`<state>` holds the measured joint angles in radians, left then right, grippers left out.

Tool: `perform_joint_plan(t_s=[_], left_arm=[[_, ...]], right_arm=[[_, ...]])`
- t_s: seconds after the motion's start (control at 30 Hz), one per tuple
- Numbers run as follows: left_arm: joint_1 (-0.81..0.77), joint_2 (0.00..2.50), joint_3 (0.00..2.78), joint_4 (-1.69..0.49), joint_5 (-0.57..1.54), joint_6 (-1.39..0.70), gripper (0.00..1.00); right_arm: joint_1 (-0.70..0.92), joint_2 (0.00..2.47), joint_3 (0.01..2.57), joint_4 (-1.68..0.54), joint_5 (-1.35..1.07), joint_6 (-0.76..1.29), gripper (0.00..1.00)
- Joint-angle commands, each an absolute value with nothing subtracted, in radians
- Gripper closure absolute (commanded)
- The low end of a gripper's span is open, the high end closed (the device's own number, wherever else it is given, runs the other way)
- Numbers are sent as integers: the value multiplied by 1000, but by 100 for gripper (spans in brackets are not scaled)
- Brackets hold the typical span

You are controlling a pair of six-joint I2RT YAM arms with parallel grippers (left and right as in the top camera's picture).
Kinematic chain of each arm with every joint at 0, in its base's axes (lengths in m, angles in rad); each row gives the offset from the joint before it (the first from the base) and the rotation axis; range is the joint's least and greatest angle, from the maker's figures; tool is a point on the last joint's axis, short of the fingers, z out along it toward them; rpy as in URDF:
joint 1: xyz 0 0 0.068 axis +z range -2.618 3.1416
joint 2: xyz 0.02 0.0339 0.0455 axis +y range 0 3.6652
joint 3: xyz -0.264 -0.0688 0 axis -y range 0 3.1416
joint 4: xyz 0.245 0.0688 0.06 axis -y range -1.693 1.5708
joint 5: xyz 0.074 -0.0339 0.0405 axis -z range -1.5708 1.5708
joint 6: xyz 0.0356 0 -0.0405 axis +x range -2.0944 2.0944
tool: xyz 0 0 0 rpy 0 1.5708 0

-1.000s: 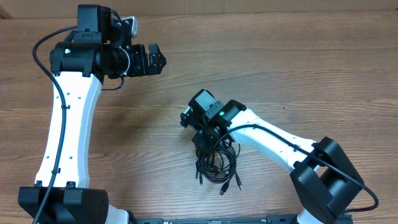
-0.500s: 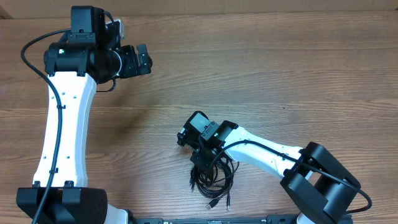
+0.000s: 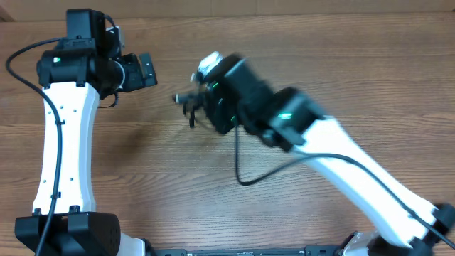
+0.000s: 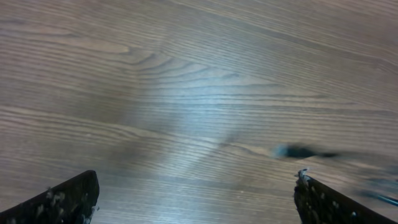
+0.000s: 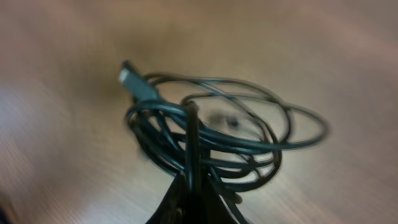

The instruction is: Untangle cables

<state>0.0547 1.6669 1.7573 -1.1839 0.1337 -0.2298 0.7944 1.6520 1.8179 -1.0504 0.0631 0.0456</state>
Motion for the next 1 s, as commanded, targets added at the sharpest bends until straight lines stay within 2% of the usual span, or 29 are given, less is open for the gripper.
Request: perform_joint_plan(t_s=[0.0, 0.23, 0.4, 0.53, 0.7, 0.87, 0.97], left_arm=[[93, 1660, 1777, -1198, 120, -194, 0], [113, 1660, 1777, -1219, 140, -194, 0], [113, 1660, 1777, -1220, 210, -189, 0], [88, 1660, 1777, -1193, 547, -28, 0], [33, 1661, 1777, -1208, 1012, 334, 0], [-13, 1661, 1777, -1208, 1267, 512, 0], [-38, 1661, 1776, -1208, 1299, 580, 0]], right_arm=[[732, 1573, 1993, -1095, 154, 94, 96], [671, 1561, 1896, -1129, 188, 127, 96], [673, 1528, 2138, -1127, 198, 131, 96], [672, 1530, 2182, -1159, 224, 123, 96], [672, 1527, 2183, -1184, 256, 123, 96], [672, 1527, 2183, -1206, 289, 123, 96], [672, 1525, 2183, -1211, 300, 123, 96]])
